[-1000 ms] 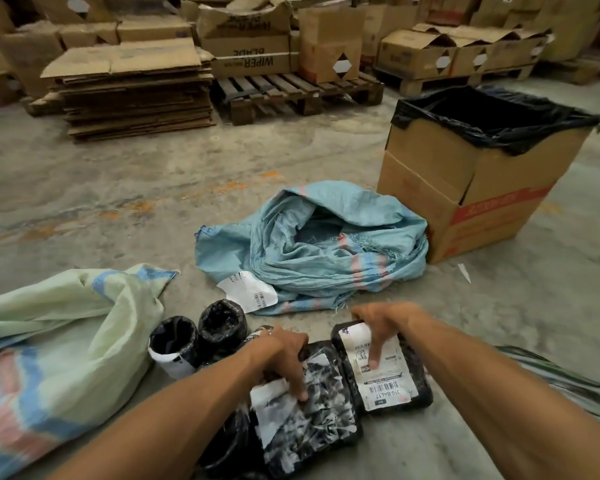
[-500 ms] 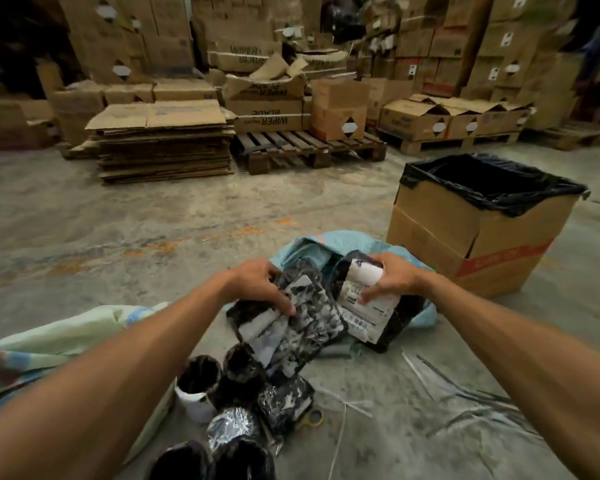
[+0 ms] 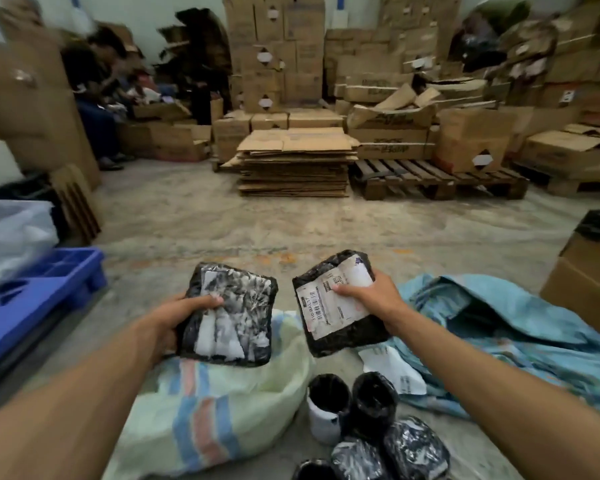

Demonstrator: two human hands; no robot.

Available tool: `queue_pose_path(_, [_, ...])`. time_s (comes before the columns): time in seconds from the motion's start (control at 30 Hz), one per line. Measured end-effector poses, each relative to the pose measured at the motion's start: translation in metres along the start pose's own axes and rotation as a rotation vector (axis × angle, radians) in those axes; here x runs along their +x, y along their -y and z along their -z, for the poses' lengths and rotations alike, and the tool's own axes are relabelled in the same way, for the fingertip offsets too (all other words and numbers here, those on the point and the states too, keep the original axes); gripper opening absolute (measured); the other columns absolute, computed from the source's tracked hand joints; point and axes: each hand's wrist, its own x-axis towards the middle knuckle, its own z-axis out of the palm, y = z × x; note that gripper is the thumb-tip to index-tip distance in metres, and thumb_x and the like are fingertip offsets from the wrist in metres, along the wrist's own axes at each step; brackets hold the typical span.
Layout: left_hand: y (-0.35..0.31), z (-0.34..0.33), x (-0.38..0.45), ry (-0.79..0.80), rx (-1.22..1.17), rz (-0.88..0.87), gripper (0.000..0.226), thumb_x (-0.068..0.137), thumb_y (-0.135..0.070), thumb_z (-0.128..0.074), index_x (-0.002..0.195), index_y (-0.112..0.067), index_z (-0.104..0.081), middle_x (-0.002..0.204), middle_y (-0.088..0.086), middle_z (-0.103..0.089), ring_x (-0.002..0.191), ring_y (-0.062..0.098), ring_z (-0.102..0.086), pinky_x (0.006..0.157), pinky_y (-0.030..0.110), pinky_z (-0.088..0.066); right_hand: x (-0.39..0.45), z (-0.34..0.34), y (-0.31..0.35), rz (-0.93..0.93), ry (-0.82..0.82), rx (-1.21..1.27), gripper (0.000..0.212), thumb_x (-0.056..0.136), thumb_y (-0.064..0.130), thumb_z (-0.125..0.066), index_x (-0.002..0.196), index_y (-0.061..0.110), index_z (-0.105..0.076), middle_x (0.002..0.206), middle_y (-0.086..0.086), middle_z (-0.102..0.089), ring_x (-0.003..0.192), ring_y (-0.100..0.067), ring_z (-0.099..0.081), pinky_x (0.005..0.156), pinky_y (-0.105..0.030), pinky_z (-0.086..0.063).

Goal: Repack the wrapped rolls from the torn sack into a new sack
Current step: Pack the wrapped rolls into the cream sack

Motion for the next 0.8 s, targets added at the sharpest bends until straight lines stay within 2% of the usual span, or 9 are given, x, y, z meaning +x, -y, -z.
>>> queue_pose_path(0.1, [0.028,0.052,0.006,-0.115,-0.101,0.024,0.031,0.079,-0.003,-0.071,0.109,0.005,-0.066,0.085,0.022,-0.074,0.062,0.029,-0.073,0.051,0.038,-0.059,0.010,-0.069,-0.005,-0.067,0.046,0.040,0.060,0.051,0.032,-0.095,0.102,0.018,-0.066,0.093,-0.005,-0.076,0.081,-0.023,-0.074,0.077,-0.043,-0.062])
queue_pose_path(0.17, [0.043,0.076,0.011,-0.173,-0.130,0.073,0.041,0.075,-0.004,-0.074,0.113,0.005,-0.065,0.088,0.023,-0.074,0.062,0.030,-0.072,0.052,0.041,-0.060,0.016,-0.105,-0.012,-0.113,0.059,0.056,0.068,0.043,0.039,-0.095,0.102,0.020,-0.066,0.092,-0.002,-0.076,0.081,-0.022,-0.074,0.078,-0.043,-0.061])
queue_pose_path(0.23, [0.056,0.099,0.014,-0.217,-0.118,0.122,0.057,0.064,-0.010,-0.078,0.118,0.004,-0.064,0.101,0.026,-0.072,0.067,0.032,-0.072,0.061,0.045,-0.061,0.021,-0.142,-0.019,-0.141,0.052,0.055,0.077,0.034,0.047,-0.092,0.102,0.022,-0.065,0.093,0.000,-0.075,0.083,-0.023,-0.073,0.080,-0.044,-0.060])
queue_pose_path(0.3, [0.066,0.114,0.018,-0.225,-0.100,0.161,0.053,0.067,-0.011,-0.079,0.116,0.002,-0.065,0.104,0.026,-0.071,0.072,0.033,-0.072,0.063,0.045,-0.061,0.021,-0.176,-0.023,-0.159,0.050,0.028,0.074,0.041,0.046,-0.090,0.104,0.022,-0.062,0.096,0.000,-0.073,0.086,-0.023,-0.071,0.083,-0.043,-0.059])
queue_pose_path(0.43, [0.087,0.118,0.033,-0.310,-0.126,0.157,0.043,0.068,-0.002,-0.081,0.108,0.003,-0.066,0.096,0.027,-0.072,0.076,0.036,-0.070,0.066,0.046,-0.059,0.017,-0.232,-0.035,-0.211,0.041,-0.113,0.060,0.061,0.041,-0.085,0.106,0.021,-0.052,0.108,-0.003,-0.066,0.098,-0.027,-0.065,0.091,-0.044,-0.054])
queue_pose_path(0.53, [0.105,0.118,0.062,-0.395,-0.221,0.138,0.065,0.042,-0.011,-0.092,0.102,-0.002,-0.068,0.088,0.023,-0.073,0.076,0.039,-0.072,0.070,0.058,-0.058,0.016,-0.264,-0.049,-0.211,0.081,-0.315,0.064,0.064,0.042,-0.082,0.115,0.019,-0.053,0.113,-0.004,-0.064,0.105,-0.029,-0.063,0.092,-0.043,-0.053])
queue_pose_path(0.6, [0.114,0.118,0.085,-0.493,-0.215,0.119,0.075,0.023,-0.020,-0.091,0.093,-0.009,-0.067,0.083,0.018,-0.073,0.074,0.037,-0.072,0.071,0.056,-0.059,0.022,-0.272,-0.063,-0.248,0.100,-0.352,0.060,0.067,0.037,-0.083,0.115,0.013,-0.055,0.112,-0.007,-0.064,0.102,-0.028,-0.064,0.090,-0.041,-0.054])
queue_pose_path(0.7, [0.110,0.107,0.087,-0.537,-0.179,0.115,0.058,0.037,-0.017,-0.089,0.088,-0.013,-0.062,0.086,0.015,-0.071,0.078,0.034,-0.070,0.077,0.049,-0.060,0.036,-0.269,-0.077,-0.400,0.177,-0.294,0.061,0.069,0.029,-0.083,0.115,0.006,-0.051,0.112,-0.012,-0.062,0.098,-0.029,-0.064,0.088,-0.042,-0.056])
queue_pose_path(0.8, [0.114,0.109,0.092,-0.424,-0.224,0.178,0.049,0.054,-0.006,-0.087,0.097,-0.006,-0.064,0.086,0.019,-0.073,0.077,0.035,-0.071,0.072,0.047,-0.060,0.051,-0.256,-0.088,-0.464,0.245,-0.293,0.068,0.066,0.029,-0.082,0.121,0.007,-0.048,0.113,-0.013,-0.061,0.096,-0.030,-0.065,0.082,-0.042,-0.058])
